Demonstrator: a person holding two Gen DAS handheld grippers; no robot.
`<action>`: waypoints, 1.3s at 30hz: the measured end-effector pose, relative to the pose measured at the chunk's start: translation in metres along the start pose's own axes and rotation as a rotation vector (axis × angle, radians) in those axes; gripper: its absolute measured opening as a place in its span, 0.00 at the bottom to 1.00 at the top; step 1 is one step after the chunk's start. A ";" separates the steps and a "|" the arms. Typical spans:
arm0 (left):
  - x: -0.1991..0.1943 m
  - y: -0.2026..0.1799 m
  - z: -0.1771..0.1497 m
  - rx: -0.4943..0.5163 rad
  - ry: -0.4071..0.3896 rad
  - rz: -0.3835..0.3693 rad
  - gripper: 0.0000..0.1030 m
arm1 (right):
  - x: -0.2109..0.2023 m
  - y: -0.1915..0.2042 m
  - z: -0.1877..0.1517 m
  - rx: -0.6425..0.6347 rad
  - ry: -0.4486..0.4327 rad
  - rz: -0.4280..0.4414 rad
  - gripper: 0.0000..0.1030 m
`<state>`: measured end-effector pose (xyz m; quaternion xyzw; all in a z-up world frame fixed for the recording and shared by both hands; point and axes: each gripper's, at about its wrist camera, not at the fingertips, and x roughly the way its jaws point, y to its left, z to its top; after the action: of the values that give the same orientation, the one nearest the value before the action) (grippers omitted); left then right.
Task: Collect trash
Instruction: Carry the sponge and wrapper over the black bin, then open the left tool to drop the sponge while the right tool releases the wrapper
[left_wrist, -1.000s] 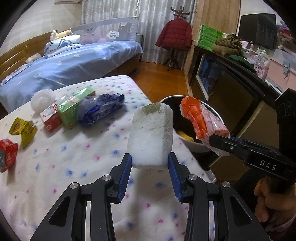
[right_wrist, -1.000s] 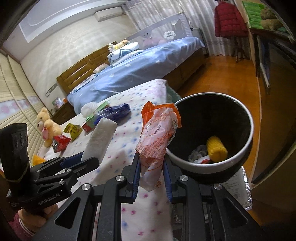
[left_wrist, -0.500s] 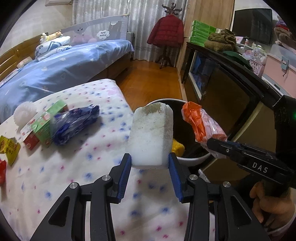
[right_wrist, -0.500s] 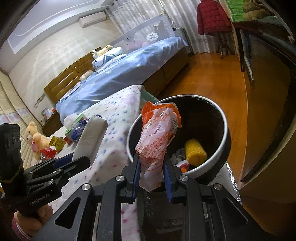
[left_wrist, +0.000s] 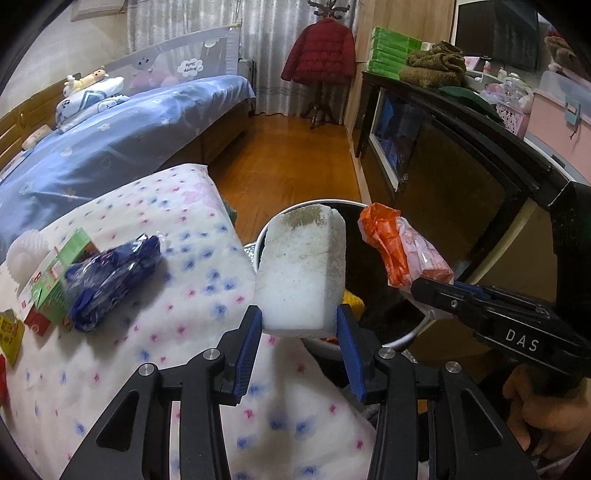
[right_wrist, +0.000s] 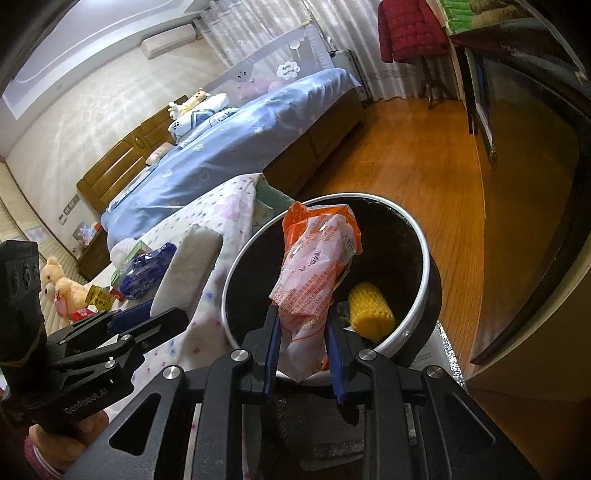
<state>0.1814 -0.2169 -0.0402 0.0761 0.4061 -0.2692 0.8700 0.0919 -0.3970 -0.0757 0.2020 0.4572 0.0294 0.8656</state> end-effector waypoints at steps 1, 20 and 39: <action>0.002 0.000 0.002 0.001 0.001 0.001 0.40 | 0.000 -0.001 0.001 0.002 0.000 0.000 0.22; 0.026 -0.009 0.018 0.014 0.018 0.009 0.40 | 0.011 -0.013 0.012 0.018 0.019 -0.015 0.23; 0.029 -0.012 0.020 0.007 0.026 -0.029 0.51 | 0.015 -0.027 0.017 0.070 0.018 -0.033 0.28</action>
<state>0.2034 -0.2458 -0.0473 0.0766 0.4175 -0.2823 0.8603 0.1110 -0.4241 -0.0891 0.2244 0.4690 0.0007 0.8542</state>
